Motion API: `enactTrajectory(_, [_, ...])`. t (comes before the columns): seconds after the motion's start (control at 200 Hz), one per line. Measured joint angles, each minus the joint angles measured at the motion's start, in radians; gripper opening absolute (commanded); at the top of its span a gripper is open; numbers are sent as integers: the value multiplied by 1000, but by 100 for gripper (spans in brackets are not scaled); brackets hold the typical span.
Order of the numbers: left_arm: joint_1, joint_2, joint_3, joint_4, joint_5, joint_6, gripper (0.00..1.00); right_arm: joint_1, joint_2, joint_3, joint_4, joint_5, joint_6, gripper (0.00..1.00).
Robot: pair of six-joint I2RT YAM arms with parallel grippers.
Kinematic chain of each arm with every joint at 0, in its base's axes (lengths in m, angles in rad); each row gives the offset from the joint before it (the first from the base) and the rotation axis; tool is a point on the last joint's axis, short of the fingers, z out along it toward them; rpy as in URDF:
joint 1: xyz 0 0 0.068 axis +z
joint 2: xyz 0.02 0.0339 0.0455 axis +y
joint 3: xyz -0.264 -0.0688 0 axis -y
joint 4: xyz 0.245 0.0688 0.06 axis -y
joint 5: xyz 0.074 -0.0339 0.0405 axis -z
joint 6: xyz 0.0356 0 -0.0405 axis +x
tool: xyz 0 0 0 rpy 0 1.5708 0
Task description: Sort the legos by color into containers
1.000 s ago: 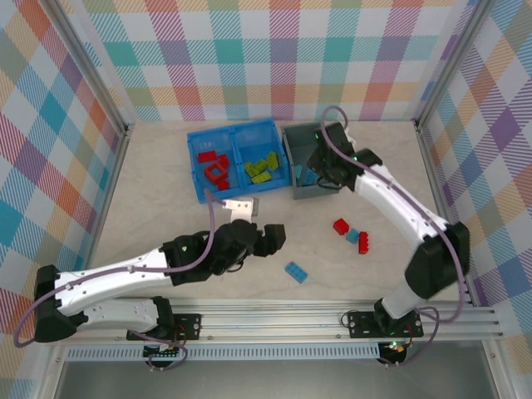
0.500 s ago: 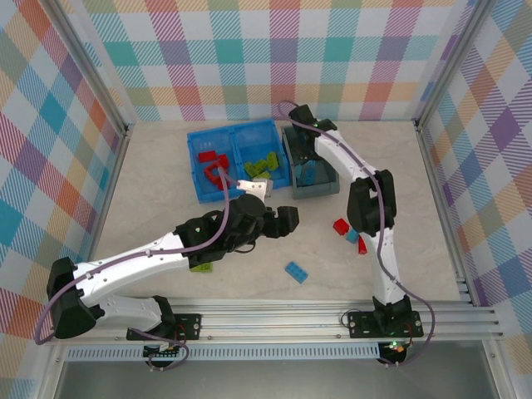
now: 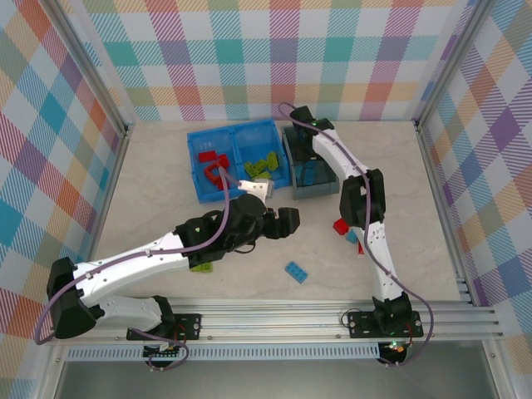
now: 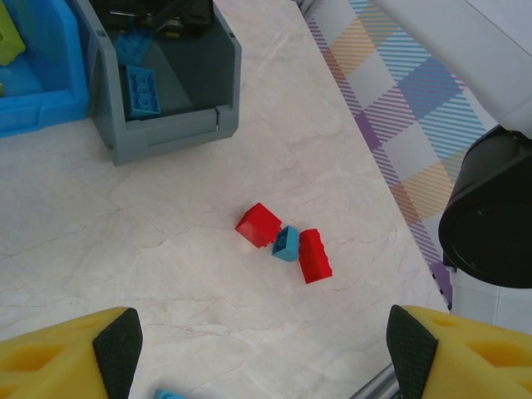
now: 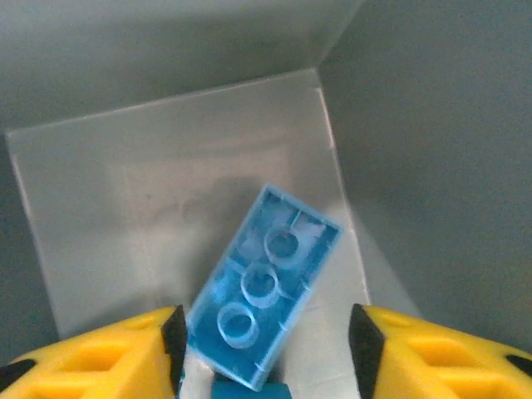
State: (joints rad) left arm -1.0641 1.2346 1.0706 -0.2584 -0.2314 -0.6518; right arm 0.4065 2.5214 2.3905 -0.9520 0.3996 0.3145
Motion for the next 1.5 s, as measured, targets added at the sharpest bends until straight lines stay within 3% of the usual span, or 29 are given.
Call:
enactTrajectory(0.165, [0, 54, 13, -1, 22, -3, 79, 12, -42, -1, -13, -13, 6, 61])
enactTrajectory(0.3, [0, 156, 68, -17, 39, -52, 78, 21, -174, -12, -34, -18, 22, 66])
enactTrajectory(0.47, [-6, 333, 204, -68, 58, -170, 78, 26, -530, -173, -35, -21, 35, 72])
enactTrajectory(0.695, [-19, 632, 467, -163, 82, -381, 80, 25, -1092, -555, -68, -112, 42, 80])
enactTrajectory(0.865, [-24, 852, 691, -283, 92, -542, 83, 25, -1353, -702, -135, -211, 27, 82])
enactTrajectory(1.16, [-23, 1087, 955, -415, 92, -736, 83, 25, -1593, -895, -197, -310, 11, 82])
enactTrajectory(1.5, [-12, 1270, 1186, -474, 92, -801, 74, 25, -1701, -982, -235, -349, 44, 80])
